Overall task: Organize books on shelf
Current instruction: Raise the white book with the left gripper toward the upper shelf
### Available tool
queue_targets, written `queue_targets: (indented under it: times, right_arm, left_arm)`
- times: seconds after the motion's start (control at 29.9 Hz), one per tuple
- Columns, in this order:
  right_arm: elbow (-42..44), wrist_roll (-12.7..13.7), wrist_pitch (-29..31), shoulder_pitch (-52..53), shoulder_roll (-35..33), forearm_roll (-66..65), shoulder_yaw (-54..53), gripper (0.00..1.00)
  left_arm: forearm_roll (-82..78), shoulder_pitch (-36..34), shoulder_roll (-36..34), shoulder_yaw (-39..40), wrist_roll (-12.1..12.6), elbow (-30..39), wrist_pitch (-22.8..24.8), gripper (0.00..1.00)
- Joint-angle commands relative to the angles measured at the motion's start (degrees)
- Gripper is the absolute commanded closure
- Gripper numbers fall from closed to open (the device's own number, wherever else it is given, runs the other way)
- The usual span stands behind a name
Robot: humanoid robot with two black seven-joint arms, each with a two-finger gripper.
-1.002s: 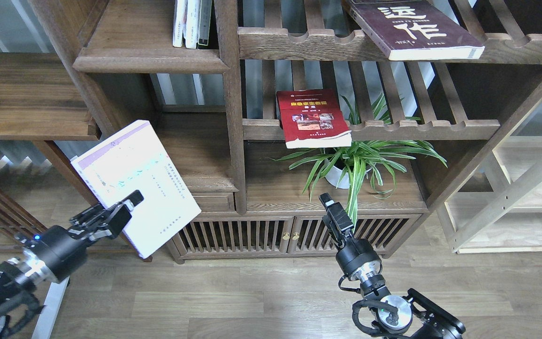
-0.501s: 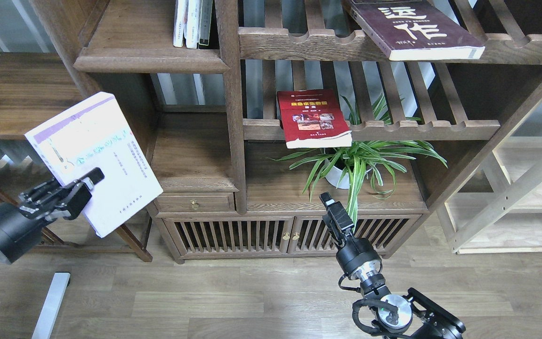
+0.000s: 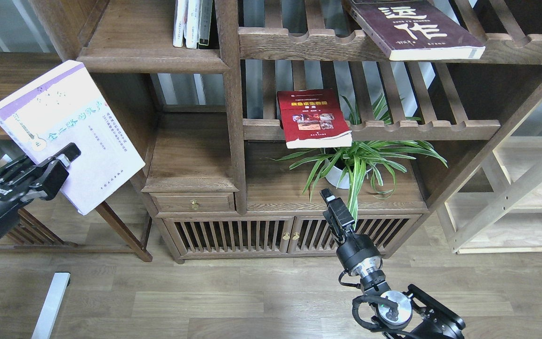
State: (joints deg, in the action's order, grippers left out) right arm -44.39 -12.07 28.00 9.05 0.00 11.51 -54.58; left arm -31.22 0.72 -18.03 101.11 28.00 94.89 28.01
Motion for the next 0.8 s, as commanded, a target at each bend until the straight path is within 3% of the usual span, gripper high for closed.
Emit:
queue_targets:
  times: [0.0, 0.77]
  right_arm:
    - [0.0, 0.03, 0.0, 0.09, 0.0, 0.0, -0.26, 0.01]
    - [0.0, 0.03, 0.0, 1.05, 0.0, 0.09, -0.79, 0.01]
  left_arm:
    - [0.02, -0.1, 0.19, 0.23, 0.0, 0.03, -0.01, 0.98]
    - [-4.2, -8.63, -1.83, 6.21, 0.0, 2.93, -0.01, 0.98]
